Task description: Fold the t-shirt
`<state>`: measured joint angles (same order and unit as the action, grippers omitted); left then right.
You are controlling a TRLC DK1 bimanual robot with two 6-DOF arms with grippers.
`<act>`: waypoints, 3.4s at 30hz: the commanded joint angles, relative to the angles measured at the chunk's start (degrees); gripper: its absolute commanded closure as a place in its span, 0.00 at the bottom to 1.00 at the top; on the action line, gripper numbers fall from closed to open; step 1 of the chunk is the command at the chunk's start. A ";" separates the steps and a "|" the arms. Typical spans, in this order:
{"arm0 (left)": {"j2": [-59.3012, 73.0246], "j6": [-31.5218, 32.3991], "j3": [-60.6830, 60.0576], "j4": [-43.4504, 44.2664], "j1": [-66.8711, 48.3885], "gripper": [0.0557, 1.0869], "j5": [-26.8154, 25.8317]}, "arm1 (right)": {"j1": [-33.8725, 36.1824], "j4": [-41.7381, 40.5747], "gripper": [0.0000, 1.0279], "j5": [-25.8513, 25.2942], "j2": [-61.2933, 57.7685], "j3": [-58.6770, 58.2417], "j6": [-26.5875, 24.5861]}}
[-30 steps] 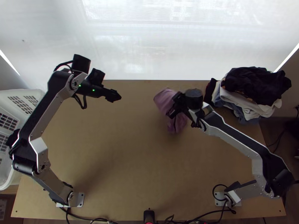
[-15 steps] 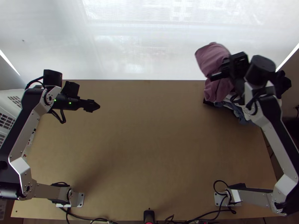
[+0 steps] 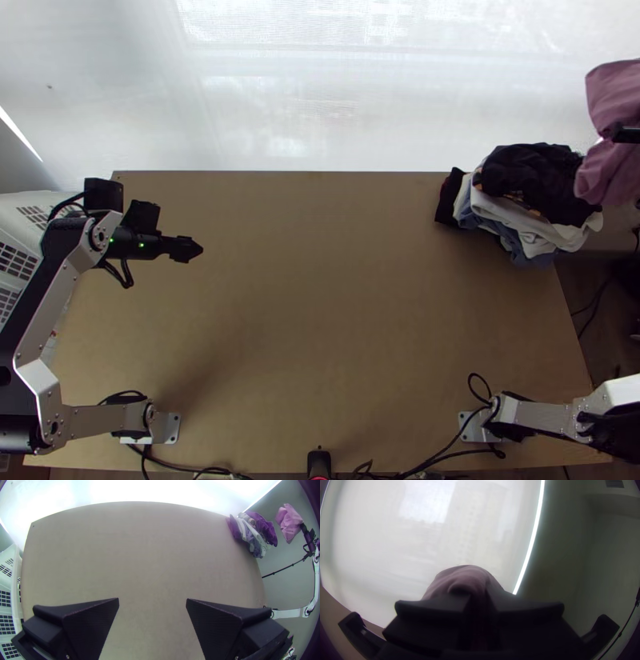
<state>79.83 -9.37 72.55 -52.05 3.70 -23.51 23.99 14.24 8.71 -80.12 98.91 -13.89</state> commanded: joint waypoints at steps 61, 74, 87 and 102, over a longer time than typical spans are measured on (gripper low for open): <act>-0.38 -7.60 -7.34 0.72 12.38 0.05 -0.57 | -8.78 -6.24 0.04 0.08 -0.83 -17.18 11.25; -3.19 -6.63 -9.89 0.99 9.83 0.05 -0.49 | -8.70 -8.61 0.04 0.08 -15.60 -17.61 12.13; -9.61 -12.34 -13.14 -2.88 13.52 0.05 -0.14 | -4.83 -22.33 0.04 -0.27 -17.97 -38.97 11.78; -19.89 -3.99 -11.21 4.33 9.30 0.05 -0.31 | -8.87 -12.66 0.04 -0.36 -2.24 -21.04 15.91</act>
<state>66.15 -18.31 60.97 -53.04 15.27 -23.77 17.34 -1.08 8.16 -89.52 69.43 0.05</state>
